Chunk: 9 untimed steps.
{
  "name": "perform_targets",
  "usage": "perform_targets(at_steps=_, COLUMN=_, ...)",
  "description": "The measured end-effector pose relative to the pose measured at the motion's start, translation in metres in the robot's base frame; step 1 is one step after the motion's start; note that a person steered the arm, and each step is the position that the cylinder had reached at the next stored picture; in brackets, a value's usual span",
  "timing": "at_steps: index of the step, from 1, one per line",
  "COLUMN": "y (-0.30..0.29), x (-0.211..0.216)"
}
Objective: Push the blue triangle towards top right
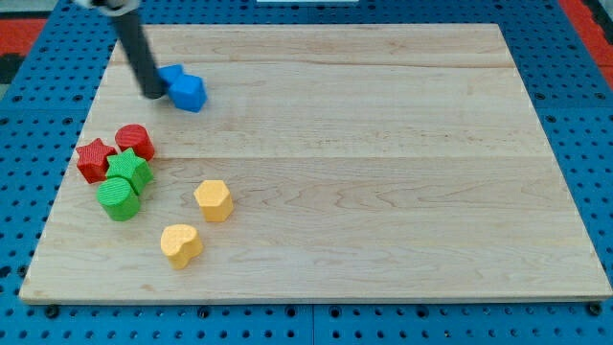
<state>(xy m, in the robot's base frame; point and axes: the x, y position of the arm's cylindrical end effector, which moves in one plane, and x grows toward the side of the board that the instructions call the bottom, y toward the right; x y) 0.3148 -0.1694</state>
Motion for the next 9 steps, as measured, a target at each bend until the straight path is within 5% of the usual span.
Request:
perform_targets(at_steps=1, y=0.104, x=-0.032)
perform_targets(at_steps=2, y=0.145, x=-0.033)
perform_targets(at_steps=3, y=0.144, x=-0.027)
perform_targets(at_steps=4, y=0.172, x=-0.068)
perform_targets(at_steps=5, y=0.136, x=-0.114)
perform_targets(at_steps=6, y=0.042, x=-0.093)
perform_targets(at_steps=7, y=0.028, x=-0.050)
perform_targets(at_steps=8, y=0.044, x=-0.052)
perform_targets(at_steps=9, y=0.149, x=-0.072)
